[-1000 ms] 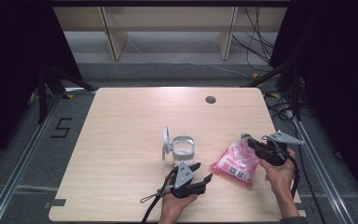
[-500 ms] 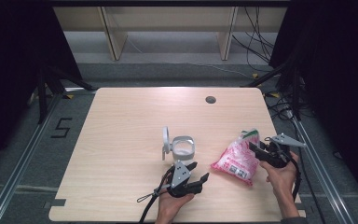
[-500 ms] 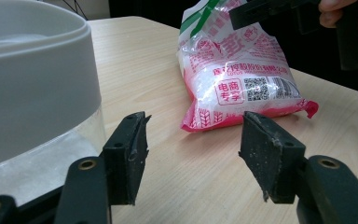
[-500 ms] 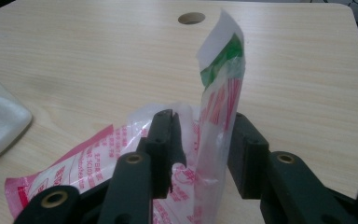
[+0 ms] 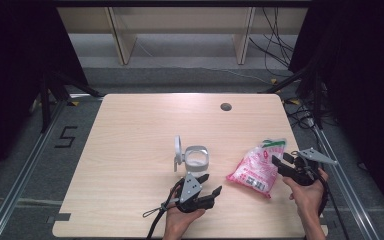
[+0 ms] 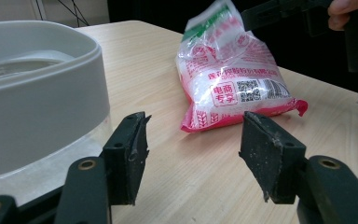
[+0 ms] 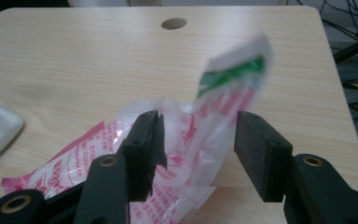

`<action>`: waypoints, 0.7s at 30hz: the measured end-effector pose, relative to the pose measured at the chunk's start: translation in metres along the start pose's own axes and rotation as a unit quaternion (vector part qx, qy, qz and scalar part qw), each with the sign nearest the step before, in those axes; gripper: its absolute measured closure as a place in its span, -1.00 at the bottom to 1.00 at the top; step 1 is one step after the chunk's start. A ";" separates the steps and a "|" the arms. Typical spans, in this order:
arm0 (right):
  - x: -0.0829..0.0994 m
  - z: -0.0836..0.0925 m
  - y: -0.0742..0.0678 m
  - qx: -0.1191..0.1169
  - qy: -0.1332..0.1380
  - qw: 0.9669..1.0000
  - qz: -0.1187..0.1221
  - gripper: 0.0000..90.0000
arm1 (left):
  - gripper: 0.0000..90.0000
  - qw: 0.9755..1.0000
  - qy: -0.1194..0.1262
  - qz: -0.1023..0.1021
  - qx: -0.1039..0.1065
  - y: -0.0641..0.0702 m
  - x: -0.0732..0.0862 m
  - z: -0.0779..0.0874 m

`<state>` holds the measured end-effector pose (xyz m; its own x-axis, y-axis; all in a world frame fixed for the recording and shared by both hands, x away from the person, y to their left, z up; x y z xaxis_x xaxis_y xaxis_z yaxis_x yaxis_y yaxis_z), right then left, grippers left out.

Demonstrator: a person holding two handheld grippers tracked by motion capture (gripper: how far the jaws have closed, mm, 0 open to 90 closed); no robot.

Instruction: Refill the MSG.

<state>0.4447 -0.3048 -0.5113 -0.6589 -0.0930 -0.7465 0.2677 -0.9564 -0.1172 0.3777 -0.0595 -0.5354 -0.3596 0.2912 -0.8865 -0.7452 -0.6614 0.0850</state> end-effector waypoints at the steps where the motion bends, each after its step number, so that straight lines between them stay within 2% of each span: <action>1: 0.001 0.002 -0.001 -0.001 0.000 1.000 -0.009 0.13 | -0.09 1.000 0.004 0.003 -0.002 0.000 -0.001 0.000; 2: 0.001 0.004 0.001 -0.005 0.003 1.000 0.002 0.12 | -0.09 1.000 0.007 0.013 0.001 0.000 -0.001 0.000; 4: 0.004 0.007 -0.001 -0.003 -0.001 1.000 -0.015 0.11 | -0.10 1.000 0.000 0.016 -0.002 -0.001 0.000 0.003; 5: 0.004 0.008 0.000 -0.006 0.005 1.000 0.000 0.11 | -0.10 1.000 0.001 0.015 -0.003 -0.001 0.000 0.003; 7: 0.006 0.009 -0.001 -0.005 0.001 1.000 -0.004 0.11 | -0.10 1.000 0.001 0.017 -0.004 -0.003 -0.001 0.005; 9: 0.005 0.010 0.000 -0.007 0.013 1.000 0.016 0.10 | -0.10 1.000 0.006 0.017 -0.004 -0.005 -0.002 0.006; 10: 0.005 0.011 -0.002 -0.014 0.014 1.000 0.016 0.09 | -0.09 1.000 0.002 0.015 -0.009 -0.007 -0.001 0.008; 11: 0.005 0.012 -0.005 -0.011 0.017 1.000 -0.001 0.08 | -0.10 1.000 0.008 0.017 -0.009 -0.009 -0.003 0.008; 12: 0.004 0.013 -0.005 -0.013 0.021 1.000 0.015 0.07 | -0.10 1.000 0.005 0.020 -0.014 -0.011 -0.003 0.010; 15: 0.006 0.014 -0.015 -0.025 0.017 1.000 0.007 0.04 | -0.09 1.000 0.004 0.019 -0.016 -0.017 -0.003 0.015; 16: 0.008 0.015 -0.020 -0.032 0.012 0.999 -0.004 0.01 | -0.09 1.000 0.003 0.021 -0.022 -0.020 -0.003 0.018; 17: 0.007 0.013 -0.019 -0.032 0.015 0.999 0.026 -0.01 | -0.09 1.000 0.001 0.021 -0.024 -0.022 -0.003 0.019; 18: 0.010 0.013 -0.025 -0.035 0.010 0.999 0.016 -0.01 | -0.08 0.999 0.003 0.017 -0.027 -0.024 -0.004 0.021; 19: 0.009 0.012 -0.026 -0.037 0.014 0.999 0.035 -0.01 | -0.07 0.999 -0.002 0.019 -0.031 -0.027 -0.003 0.023; 20: 0.012 0.013 -0.032 -0.042 0.006 0.999 0.018 -0.02 | -0.06 0.999 0.005 0.020 -0.028 -0.028 -0.004 0.024; 21: 0.012 0.013 -0.032 -0.040 0.011 0.998 0.038 -0.03 | -0.06 0.999 0.002 0.022 -0.036 -0.031 -0.003 0.027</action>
<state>0.4196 -0.2785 -0.5079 -0.6197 -0.1583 -0.7687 0.3722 -0.9216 -0.1103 0.3867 -0.0214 -0.5234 -0.3886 0.2594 -0.8841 -0.6863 -0.7218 0.0899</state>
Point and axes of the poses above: each handheld gripper's, and its own axes: z roughly backward along the jaws, x roughly out of its underside, y roughly to its right, the point moved 10 cm from there along -z, roughly forward along the jaws, and after that the axes turned 10 degrees about -y, right-handed, at the moved point
